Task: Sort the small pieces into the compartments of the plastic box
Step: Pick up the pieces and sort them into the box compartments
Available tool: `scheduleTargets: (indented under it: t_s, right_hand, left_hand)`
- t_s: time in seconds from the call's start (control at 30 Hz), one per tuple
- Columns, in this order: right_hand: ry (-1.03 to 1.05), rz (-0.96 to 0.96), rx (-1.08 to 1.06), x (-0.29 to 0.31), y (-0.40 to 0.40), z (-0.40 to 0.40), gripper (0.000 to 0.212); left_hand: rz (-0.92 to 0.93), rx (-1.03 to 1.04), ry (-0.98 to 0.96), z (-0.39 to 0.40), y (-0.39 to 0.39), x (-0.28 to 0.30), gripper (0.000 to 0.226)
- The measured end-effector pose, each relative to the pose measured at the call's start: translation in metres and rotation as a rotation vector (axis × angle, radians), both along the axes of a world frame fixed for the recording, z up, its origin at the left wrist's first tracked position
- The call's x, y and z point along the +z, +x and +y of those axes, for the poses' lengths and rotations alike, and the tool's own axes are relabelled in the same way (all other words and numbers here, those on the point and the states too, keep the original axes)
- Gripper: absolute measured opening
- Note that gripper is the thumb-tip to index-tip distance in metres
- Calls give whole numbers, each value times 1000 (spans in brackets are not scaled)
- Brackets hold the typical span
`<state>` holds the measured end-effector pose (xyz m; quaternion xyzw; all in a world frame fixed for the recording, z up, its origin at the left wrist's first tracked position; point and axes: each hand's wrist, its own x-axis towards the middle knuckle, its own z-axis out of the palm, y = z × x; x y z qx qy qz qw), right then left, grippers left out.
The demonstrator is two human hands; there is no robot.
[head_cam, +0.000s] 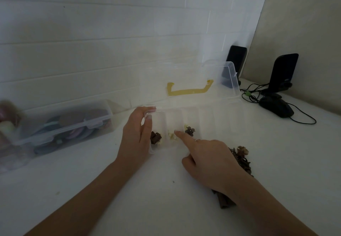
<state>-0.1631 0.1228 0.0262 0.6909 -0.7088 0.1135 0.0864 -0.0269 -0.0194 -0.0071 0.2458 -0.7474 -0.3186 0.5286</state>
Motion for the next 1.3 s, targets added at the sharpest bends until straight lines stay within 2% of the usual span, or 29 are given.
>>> scheduleTargets:
  t_s: [0.13,0.33,0.53,0.63,0.7,0.77,0.87,1.0,1.17,1.3]
  right_hand:
    - [3,-18,0,-1,-1,2,39]
    - [0,-12,22,-2,-1,0,60]
    - [-29,-68,64,-3,-3,0,59]
    - [-78,-288,112,2,-4,2,44]
    - [-216,-529,136,3,-9,1,34]
    - [-398,-689,122,6,-17,0,31]
    - [-583,-802,33,10,-29,0,28]
    - [-718,-941,-109,9,-44,-2,19]
    - [-728,-935,-159,5,-54,0,22]
    - [-628,-722,-105,1,-50,-2,14]
  left_hand:
    - [-3,6,-9,1,0,0,31]
    - [-5,11,-9,2,-1,2,31]
    - [4,3,5,0,-1,0,29]
    - [10,5,12,-1,-1,-1,29]
    - [19,-6,28,-2,0,-1,27]
    - [30,-15,48,-2,1,0,26]
    - [49,-28,74,-2,1,3,24]
    - [107,-44,151,-2,1,7,20]
    - [127,-48,181,-2,2,7,20]
    - [132,-50,183,-3,1,6,19]
